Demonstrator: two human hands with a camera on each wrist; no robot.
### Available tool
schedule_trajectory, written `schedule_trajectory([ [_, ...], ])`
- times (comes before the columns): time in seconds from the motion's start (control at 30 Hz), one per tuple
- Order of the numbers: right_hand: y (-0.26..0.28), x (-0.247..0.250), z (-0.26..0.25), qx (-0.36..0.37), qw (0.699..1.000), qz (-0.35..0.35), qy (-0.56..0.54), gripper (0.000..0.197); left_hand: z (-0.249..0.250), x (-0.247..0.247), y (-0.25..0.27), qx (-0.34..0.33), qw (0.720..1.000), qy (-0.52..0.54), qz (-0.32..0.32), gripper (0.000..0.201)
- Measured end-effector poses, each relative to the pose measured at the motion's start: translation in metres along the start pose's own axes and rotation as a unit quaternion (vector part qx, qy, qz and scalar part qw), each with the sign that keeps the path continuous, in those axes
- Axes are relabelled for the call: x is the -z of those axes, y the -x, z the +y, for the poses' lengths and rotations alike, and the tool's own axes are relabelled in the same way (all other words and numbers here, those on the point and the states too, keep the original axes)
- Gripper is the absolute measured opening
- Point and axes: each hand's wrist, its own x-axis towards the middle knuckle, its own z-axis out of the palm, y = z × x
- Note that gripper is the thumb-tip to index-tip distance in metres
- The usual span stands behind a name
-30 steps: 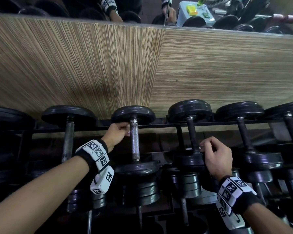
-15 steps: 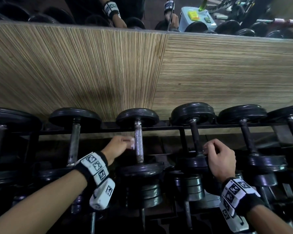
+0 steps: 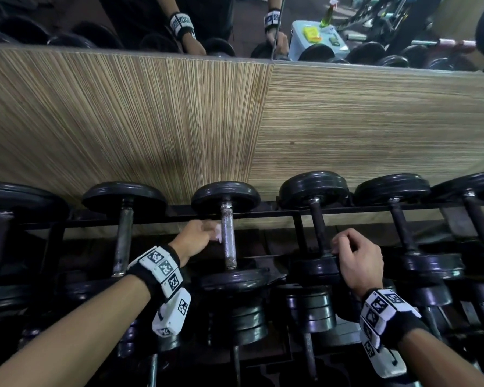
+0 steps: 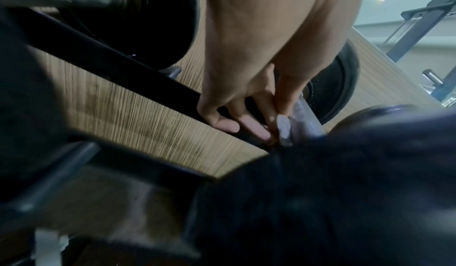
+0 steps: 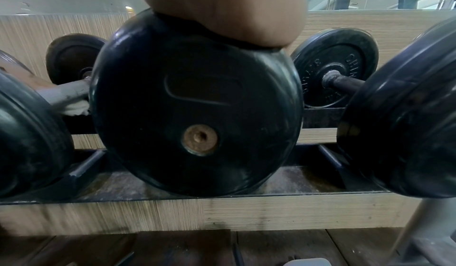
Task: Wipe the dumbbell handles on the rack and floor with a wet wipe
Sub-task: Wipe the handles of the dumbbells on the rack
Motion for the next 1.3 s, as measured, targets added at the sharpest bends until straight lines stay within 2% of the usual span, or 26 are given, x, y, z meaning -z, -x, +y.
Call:
schedule_trajectory([
  [0.1, 0.001, 0.002, -0.005, -0.005, 1.0, -0.004, 0.0, 0.025, -0.024, -0.006, 0.017, 0.017, 0.997, -0.028, -0.065, 0.019],
  [0.2, 0.003, 0.003, -0.008, -0.008, 1.0, -0.006, -0.002, 0.025, -0.033, -0.014, 0.031, 0.022, 0.997, -0.019, -0.07, 0.02],
  [0.37, 0.004, 0.004, -0.008, -0.003, 1.0, -0.015, -0.015, 0.028, -0.035, -0.011, 0.044, 0.035, 0.999, -0.015, -0.003, 0.014],
  [0.57, 0.007, 0.007, -0.011, 0.003, 1.0, -0.015, -0.015, 0.026, -0.028, -0.013, 0.063, 0.0, 0.997, -0.034, 0.066, 0.02],
  [0.7, 0.01, 0.005, -0.019, -0.01, 0.998, -0.036, 0.041, 0.02, -0.028, -0.001, 0.087, -0.037, 0.99, -0.031, 0.129, 0.012],
  [0.77, 0.019, -0.001, -0.035, 0.028, 0.994, -0.062, 0.09, 0.008, -0.028, 0.009, 0.104, -0.051, 0.986, -0.034, 0.155, 0.009],
  [0.8, 0.027, -0.007, -0.047, 0.069, 0.992, -0.076, 0.073, 0.002, -0.028, 0.015, 0.112, -0.06, 0.984, -0.037, 0.161, 0.007],
  [0.83, 0.038, -0.015, -0.063, 0.111, 0.989, -0.094, 0.019, 0.007, -0.027, 0.021, 0.12, -0.07, 0.984, -0.039, 0.16, 0.007],
  [0.93, 0.09, -0.042, -0.129, 0.181, 0.948, -0.189, -0.182, 0.017, -0.022, 0.039, 0.142, -0.103, 0.983, -0.033, 0.148, 0.006],
  [1.0, 0.115, -0.069, -0.164, 0.187, 0.916, -0.27, -0.231, 0.027, -0.02, 0.054, 0.154, -0.128, 0.978, -0.032, 0.163, 0.007],
  [1.07, 0.126, -0.096, -0.187, 0.187, 0.884, -0.361, -0.232, 0.04, -0.02, 0.069, 0.162, -0.142, 0.974, -0.026, 0.174, 0.008],
  [1.1, 0.128, -0.107, -0.195, 0.183, 0.868, -0.394, -0.24, 0.04, -0.021, 0.077, 0.166, -0.146, 0.973, -0.025, 0.176, 0.009],
  [1.2, 0.135, -0.127, -0.214, 0.146, 0.832, -0.458, -0.278, 0.022, -0.028, 0.099, 0.174, -0.159, 0.97, -0.034, 0.182, 0.01],
  [1.3, 0.137, -0.144, -0.224, 0.134, 0.82, -0.481, -0.279, 0.017, -0.036, 0.117, 0.176, -0.152, 0.971, -0.053, 0.176, 0.008],
])
